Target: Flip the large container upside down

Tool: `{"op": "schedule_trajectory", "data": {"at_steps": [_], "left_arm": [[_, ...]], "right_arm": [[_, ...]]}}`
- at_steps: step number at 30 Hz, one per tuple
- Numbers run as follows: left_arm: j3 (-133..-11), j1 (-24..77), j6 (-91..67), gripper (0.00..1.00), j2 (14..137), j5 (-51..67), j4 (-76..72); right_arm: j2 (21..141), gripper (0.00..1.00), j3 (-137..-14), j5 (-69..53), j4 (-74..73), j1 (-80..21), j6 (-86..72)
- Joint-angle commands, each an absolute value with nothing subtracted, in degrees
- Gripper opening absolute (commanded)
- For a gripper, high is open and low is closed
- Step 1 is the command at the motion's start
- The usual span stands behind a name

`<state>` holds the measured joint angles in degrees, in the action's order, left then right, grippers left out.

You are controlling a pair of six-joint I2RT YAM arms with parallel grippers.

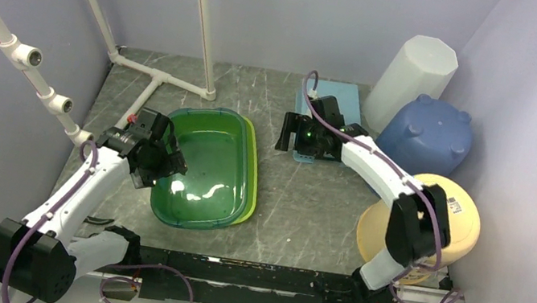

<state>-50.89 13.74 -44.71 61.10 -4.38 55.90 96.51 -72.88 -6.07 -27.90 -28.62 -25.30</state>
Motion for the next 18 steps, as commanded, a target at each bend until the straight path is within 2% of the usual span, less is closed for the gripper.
{"op": "schedule_trajectory", "data": {"at_steps": [1, 6, 18], "left_arm": [[-50.3, 13.6, -45.2, 0.89, 61.7, -3.3, 54.2], [-50.3, 13.5, -45.0, 0.88, 62.2, -3.1, 54.1], [-48.8, 13.5, -45.0, 0.85, 61.6, -2.0, 53.0]], "right_arm": [[88.6, 0.83, -69.8, -16.7, -20.2, -31.6, -31.7], [87.4, 0.77, -66.9, -21.7, -15.0, -35.8, -37.1], [94.0, 0.65, -65.9, -20.5, -14.4, -42.3, -41.1]]}}
